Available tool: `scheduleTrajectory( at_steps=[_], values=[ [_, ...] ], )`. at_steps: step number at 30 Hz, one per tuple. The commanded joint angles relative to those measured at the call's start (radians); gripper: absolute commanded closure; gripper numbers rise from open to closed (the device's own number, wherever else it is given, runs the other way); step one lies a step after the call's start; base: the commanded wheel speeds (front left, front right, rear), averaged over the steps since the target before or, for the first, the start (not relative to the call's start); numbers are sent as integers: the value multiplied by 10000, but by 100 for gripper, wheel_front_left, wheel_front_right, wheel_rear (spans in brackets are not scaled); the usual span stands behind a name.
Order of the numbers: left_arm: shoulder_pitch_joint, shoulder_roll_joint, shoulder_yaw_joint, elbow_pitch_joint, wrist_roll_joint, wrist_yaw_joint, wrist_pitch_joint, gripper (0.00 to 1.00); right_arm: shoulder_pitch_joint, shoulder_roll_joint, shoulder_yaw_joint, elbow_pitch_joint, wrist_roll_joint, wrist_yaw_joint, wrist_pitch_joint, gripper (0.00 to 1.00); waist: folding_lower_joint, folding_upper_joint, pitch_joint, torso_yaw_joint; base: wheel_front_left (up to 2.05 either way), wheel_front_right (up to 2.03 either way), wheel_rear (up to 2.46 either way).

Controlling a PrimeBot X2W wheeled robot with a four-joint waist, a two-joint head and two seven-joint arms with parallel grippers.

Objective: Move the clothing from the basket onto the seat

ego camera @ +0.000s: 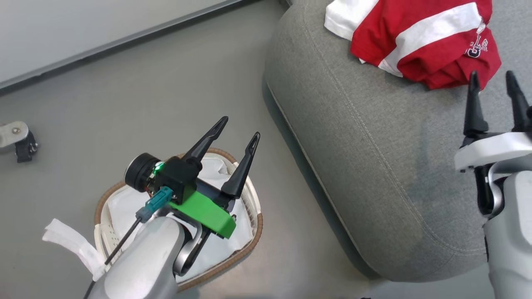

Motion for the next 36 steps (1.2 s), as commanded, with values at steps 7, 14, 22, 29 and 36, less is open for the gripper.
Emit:
scheduleTrajectory(
  at_steps=[7,14,22,29,36],
  values=[
    [1042,-484,1507,338,678,-16,-6,0,682,240,1087,-61,294,-14,-43,0,0,0,-1169,790,0,0,0],
    [2020,-957,2964,549,1246,-18,-7,0,1139,602,1559,160,415,-14,-43,0,0,0,-1719,1769,0,0,0],
    [3125,-1199,4427,813,1746,-19,-7,0,1760,849,1864,78,240,-14,-34,0,0,0,-2309,2580,0,0,0],
    [3995,-1542,5619,1133,2041,-19,-7,0,2394,934,1979,55,202,-14,-33,0,0,0,-2834,3036,0,0,0],
    [4701,-1791,6545,1205,2328,27,-7,0,3142,942,2331,122,418,-14,-34,0,0,0,-3268,3384,0,0,0]
  ],
)
